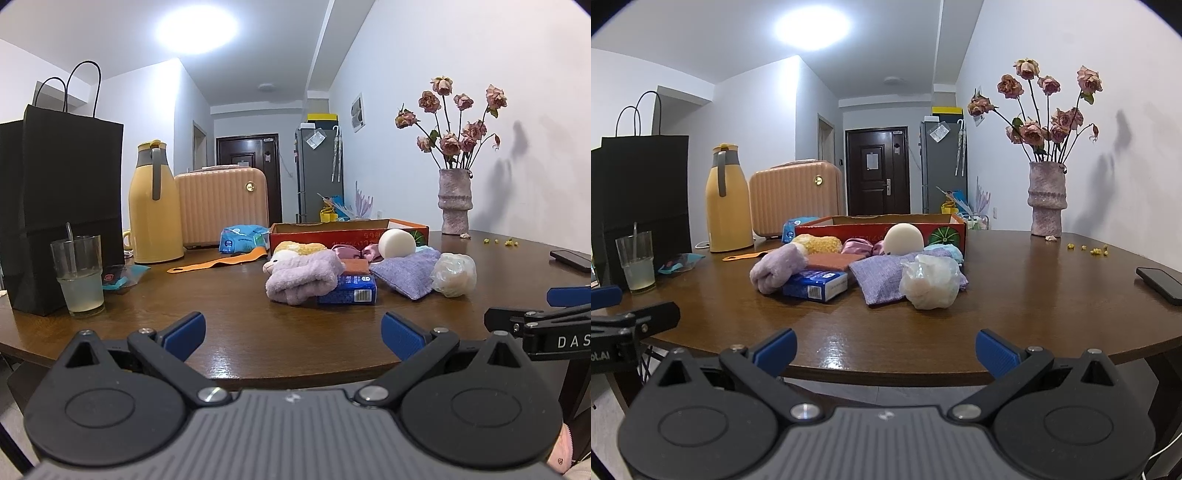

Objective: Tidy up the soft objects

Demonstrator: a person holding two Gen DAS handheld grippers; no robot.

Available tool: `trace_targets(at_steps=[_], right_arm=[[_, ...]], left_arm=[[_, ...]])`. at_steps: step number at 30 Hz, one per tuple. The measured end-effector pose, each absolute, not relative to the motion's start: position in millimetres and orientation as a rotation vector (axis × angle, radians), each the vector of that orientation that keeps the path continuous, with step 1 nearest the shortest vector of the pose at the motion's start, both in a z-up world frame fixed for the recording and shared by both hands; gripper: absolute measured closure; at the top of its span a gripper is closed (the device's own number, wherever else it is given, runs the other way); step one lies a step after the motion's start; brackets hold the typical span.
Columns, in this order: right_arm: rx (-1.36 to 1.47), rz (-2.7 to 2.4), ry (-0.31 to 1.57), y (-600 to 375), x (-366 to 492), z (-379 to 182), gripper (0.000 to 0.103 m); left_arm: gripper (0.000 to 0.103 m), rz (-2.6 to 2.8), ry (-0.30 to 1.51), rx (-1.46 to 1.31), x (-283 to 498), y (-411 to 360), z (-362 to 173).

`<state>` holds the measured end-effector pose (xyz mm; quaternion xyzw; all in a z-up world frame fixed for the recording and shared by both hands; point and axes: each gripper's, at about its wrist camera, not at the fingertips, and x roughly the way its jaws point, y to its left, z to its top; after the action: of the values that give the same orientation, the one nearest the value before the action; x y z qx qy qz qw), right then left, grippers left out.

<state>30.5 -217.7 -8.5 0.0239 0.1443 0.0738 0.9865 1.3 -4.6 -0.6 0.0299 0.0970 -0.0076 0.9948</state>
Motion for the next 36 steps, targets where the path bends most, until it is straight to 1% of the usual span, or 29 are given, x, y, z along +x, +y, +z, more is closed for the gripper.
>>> trace_targets(at_steps=[36], right_arm=[[0.052,0.148,0.298,-218.0,32.4,-12.2,0.000]], left_arm=[[0.000,-0.018,0.205,0.056,2.2,-5.9,-1.4]])
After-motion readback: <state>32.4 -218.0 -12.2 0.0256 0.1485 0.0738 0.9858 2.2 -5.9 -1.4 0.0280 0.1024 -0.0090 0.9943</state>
